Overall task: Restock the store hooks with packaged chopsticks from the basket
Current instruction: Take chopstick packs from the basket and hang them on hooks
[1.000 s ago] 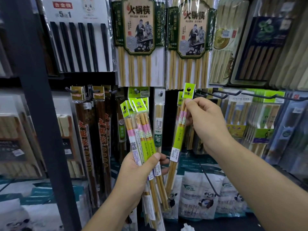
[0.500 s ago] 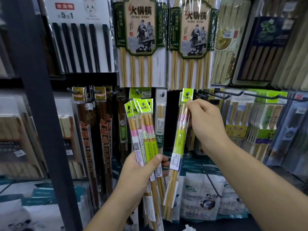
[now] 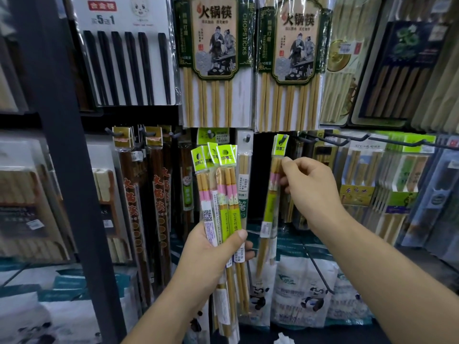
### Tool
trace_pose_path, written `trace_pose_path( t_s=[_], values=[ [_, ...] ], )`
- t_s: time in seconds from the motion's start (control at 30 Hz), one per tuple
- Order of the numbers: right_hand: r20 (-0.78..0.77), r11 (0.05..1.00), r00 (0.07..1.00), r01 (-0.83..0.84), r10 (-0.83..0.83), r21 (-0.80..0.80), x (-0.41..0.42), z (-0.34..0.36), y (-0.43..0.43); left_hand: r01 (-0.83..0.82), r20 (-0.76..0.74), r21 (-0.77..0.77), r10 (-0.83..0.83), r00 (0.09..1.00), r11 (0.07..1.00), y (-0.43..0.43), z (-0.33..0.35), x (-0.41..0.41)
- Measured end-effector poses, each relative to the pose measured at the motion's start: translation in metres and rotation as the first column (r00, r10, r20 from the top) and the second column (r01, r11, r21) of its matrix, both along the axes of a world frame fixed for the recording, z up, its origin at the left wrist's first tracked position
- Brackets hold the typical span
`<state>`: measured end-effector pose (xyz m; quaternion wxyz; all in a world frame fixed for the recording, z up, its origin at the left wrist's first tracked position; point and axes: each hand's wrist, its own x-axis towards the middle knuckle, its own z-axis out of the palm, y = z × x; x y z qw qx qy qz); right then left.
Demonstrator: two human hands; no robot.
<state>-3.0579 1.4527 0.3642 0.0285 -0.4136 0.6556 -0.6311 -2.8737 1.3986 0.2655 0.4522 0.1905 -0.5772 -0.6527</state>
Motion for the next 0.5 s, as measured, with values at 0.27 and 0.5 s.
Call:
trace_pose_path(
  t_s=[0.27,0.5],
  values=[
    [-0.102,0.981,0.981,-0.172,0.163,-0.092,0.034,-0.007,0.019,0.017,0.066,-0.159,-0.007,0.998,0.987,0.004,0.005,0.0],
    [-0.094,0.962,0.965,-0.255,0.246,-0.095,0.049,0.007,0.02,0.019,0.161,-0.219,0.017,0.987,0.976,0.01,0.006,-0.003]
  ],
)
